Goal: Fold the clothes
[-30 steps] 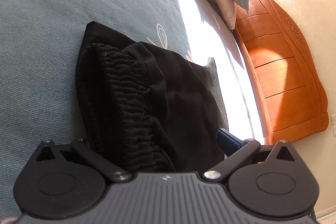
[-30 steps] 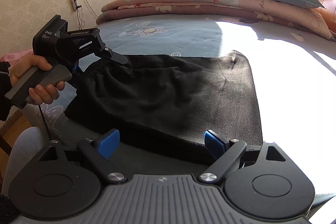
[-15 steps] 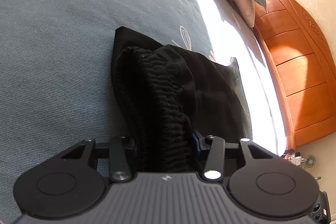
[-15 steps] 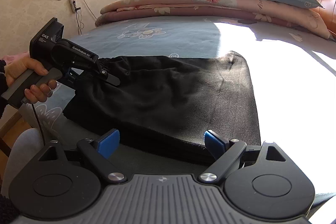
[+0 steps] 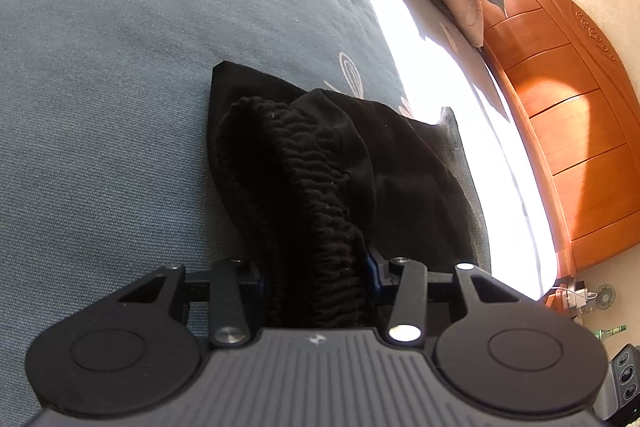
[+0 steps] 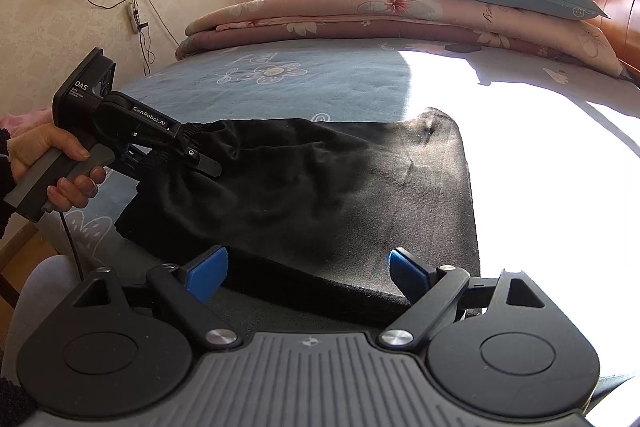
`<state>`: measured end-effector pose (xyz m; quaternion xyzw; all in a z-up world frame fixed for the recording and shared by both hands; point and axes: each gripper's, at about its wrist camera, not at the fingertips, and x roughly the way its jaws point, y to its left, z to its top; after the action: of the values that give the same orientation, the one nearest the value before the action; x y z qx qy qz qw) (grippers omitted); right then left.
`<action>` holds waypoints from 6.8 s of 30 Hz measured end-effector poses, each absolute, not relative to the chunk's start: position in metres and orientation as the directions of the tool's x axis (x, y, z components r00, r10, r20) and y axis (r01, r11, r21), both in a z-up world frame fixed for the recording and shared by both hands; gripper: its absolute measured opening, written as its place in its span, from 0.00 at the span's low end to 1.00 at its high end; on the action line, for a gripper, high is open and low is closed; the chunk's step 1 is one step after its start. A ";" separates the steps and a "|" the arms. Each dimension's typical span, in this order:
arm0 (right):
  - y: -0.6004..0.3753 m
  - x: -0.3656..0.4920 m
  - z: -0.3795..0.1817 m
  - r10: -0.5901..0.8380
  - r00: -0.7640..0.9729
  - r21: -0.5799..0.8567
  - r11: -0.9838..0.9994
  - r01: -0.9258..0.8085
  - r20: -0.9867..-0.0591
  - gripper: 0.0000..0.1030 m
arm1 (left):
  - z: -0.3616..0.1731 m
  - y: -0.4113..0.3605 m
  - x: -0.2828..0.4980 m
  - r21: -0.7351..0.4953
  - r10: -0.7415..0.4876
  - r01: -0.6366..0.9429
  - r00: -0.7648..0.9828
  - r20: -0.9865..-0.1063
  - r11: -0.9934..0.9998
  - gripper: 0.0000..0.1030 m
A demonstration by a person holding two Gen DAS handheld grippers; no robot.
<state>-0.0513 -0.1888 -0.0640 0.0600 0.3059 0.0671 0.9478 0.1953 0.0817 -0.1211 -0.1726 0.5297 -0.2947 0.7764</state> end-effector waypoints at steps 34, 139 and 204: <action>-0.308 0.040 -0.085 0.260 0.733 0.421 0.906 0.039 -0.628 0.88 | -0.111 0.065 0.184 -0.482 -0.586 0.354 0.304 -0.751 0.801 0.43; -0.329 0.130 -0.114 0.579 0.497 0.644 0.764 -0.052 -0.647 0.32 | -0.119 0.071 0.195 -0.589 -0.626 0.213 0.267 -0.732 0.780 0.43; -0.345 -0.079 -0.003 0.157 0.885 0.516 0.850 0.105 -0.438 0.14 | 0.020 -0.165 0.114 -0.314 -0.702 0.745 0.277 -0.657 0.588 0.38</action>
<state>-0.0787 -0.3446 -0.0025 0.2734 0.2391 0.0140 0.9316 0.1143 -0.1649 0.0196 0.0278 0.3953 -0.4530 0.7986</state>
